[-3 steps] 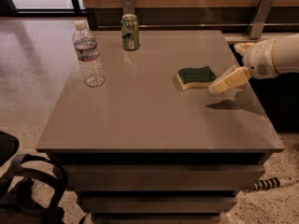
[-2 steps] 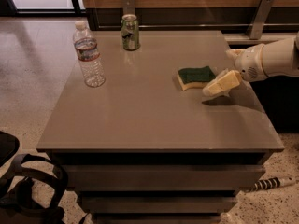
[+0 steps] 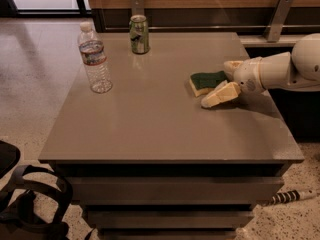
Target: Pick sponge
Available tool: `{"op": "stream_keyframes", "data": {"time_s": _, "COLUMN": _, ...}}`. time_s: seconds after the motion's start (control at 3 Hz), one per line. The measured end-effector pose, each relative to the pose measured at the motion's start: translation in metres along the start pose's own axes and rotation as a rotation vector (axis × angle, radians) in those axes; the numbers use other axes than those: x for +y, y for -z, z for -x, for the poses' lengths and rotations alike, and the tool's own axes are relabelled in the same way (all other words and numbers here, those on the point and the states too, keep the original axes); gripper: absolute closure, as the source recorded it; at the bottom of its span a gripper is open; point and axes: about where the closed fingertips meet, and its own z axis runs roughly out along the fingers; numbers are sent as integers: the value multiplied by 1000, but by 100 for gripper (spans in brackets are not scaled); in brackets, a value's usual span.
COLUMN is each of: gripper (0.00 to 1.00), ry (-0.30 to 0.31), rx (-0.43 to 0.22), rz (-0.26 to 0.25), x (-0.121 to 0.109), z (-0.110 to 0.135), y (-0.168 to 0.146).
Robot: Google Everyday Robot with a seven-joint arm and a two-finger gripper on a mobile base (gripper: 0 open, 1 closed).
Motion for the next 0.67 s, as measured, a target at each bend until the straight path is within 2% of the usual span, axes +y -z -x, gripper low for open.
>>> {"op": "stream_keyframes", "data": {"time_s": 0.33, "gripper": 24, "ry": -8, "rx": -29, "rz": 20, "x": 6, "z": -2, "y": -13}}
{"op": "stream_keyframes", "data": {"time_s": 0.67, "gripper": 55, "ry": -8, "rx": -31, "rz": 23, "x": 7, "z": -1, "y": -14}}
